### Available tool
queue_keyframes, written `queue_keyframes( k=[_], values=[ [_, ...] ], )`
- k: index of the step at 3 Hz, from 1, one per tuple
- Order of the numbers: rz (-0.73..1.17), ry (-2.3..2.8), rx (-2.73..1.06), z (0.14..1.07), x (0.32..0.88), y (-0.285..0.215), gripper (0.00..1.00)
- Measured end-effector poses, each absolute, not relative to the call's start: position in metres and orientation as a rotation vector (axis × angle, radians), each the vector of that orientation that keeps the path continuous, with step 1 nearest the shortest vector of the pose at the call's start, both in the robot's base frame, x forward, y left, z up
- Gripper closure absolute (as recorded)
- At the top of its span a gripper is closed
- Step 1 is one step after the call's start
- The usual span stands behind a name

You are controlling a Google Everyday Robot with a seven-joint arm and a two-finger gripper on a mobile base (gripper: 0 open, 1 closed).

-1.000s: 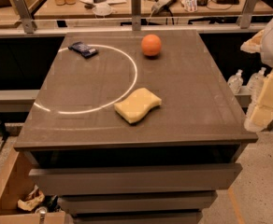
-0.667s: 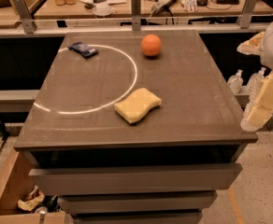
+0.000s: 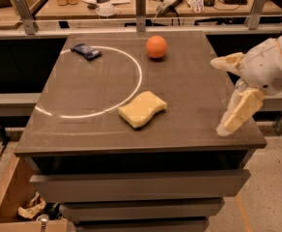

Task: Move sponge near rxbar blueberry

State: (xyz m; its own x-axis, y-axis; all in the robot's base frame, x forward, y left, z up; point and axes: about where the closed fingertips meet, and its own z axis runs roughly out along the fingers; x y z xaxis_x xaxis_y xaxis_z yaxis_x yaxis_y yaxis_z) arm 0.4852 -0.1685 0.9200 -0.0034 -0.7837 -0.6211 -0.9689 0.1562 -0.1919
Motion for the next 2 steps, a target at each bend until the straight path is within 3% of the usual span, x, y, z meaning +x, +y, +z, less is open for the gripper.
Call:
queue_keyframes(
  k=[1,2],
  values=[
    [0.531,1.722,-1.639,0.9068,0.5033,-0.14,0.0],
    [0.55,1.719,-1.633,0.9042,0.5041,-0.138,0.0]
  ],
)
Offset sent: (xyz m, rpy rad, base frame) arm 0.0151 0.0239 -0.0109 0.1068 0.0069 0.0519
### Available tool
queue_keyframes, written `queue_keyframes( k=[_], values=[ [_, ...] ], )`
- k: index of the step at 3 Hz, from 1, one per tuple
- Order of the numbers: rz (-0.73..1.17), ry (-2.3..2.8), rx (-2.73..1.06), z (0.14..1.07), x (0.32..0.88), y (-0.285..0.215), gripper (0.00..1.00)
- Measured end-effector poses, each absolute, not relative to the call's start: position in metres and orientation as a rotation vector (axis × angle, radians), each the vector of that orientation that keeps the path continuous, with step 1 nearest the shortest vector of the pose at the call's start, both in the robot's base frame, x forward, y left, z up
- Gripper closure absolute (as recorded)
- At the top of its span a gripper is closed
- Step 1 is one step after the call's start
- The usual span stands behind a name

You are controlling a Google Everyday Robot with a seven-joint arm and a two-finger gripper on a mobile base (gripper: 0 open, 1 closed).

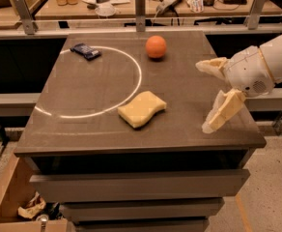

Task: Move sponge near rxbar blueberry

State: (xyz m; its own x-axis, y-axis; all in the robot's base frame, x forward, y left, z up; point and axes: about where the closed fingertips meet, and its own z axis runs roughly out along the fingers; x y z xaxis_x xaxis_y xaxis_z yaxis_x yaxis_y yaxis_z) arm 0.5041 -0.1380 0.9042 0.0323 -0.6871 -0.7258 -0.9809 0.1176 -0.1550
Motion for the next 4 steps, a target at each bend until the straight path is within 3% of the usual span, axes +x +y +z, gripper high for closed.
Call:
queue_keyframes(
  k=[1,4],
  values=[
    [0.58,1.707,-1.635,0.903,0.502,-0.132,0.0],
    [0.836,1.503,-1.716,0.865,0.533,-0.037,0.0]
  ],
)
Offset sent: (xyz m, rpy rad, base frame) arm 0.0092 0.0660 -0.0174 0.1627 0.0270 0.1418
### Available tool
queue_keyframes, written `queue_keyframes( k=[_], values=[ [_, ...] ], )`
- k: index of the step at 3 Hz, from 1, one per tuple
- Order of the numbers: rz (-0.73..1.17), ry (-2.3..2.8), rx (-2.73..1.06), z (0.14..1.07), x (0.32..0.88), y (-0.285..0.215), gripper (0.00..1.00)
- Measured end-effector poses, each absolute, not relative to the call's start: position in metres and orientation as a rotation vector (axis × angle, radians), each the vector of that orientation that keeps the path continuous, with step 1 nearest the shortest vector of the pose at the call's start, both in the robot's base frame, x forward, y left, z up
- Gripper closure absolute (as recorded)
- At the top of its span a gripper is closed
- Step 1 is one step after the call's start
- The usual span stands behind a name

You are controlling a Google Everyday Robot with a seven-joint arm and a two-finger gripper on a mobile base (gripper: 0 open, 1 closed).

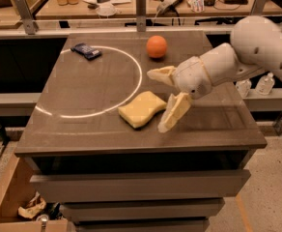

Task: Move sponge near rxbar blueberry

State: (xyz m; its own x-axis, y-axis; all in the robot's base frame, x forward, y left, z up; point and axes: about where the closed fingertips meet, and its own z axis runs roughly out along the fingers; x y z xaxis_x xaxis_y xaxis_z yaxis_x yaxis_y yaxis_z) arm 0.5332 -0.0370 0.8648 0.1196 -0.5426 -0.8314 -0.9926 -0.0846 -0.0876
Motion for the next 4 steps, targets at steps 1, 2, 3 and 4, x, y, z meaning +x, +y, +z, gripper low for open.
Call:
queue_keyframes(
  k=[1,2,3,4],
  values=[
    [0.889,1.462,-1.733,0.85,0.554,-0.014,0.18],
    [0.954,1.454,-1.766,0.83,0.559,-0.003,0.41],
    [0.994,1.439,-1.782,0.822,0.559,-0.002,0.64],
    [0.994,1.439,-1.782,0.826,0.559,-0.002,0.87]
  ],
)
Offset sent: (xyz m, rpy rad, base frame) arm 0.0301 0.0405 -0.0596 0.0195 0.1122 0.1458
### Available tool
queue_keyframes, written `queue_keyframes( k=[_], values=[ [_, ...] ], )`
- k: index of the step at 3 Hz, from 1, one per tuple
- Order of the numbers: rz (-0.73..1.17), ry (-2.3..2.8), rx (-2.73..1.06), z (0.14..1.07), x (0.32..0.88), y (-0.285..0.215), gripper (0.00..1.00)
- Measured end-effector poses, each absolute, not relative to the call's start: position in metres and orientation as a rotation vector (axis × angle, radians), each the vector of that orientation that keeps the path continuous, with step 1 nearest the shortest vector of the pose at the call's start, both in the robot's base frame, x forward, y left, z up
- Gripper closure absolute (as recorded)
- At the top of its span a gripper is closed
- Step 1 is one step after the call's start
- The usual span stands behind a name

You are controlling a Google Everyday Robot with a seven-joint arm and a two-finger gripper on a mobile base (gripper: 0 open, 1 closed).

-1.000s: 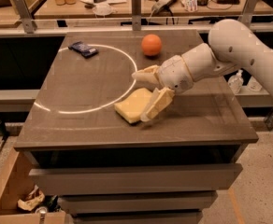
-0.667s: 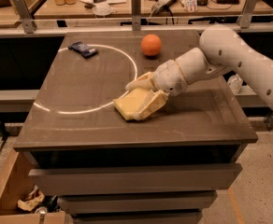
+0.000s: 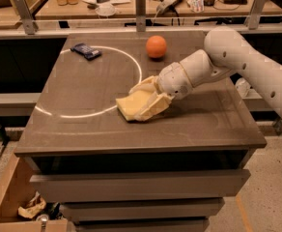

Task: Move sponge near rxbar blueberry

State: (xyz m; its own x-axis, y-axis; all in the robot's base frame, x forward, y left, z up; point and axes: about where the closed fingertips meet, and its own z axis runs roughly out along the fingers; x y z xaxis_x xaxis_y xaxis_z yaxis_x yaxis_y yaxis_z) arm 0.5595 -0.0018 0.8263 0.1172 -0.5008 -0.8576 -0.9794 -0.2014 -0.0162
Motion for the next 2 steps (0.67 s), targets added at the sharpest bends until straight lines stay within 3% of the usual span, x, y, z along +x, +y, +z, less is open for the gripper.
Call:
queue_keyframes(
  k=[1,2],
  values=[
    [0.941,1.406,-1.733,0.847,0.574,0.009,1.0],
    [0.82,1.314,-1.591,0.897,0.61,0.04,1.0]
  ],
)
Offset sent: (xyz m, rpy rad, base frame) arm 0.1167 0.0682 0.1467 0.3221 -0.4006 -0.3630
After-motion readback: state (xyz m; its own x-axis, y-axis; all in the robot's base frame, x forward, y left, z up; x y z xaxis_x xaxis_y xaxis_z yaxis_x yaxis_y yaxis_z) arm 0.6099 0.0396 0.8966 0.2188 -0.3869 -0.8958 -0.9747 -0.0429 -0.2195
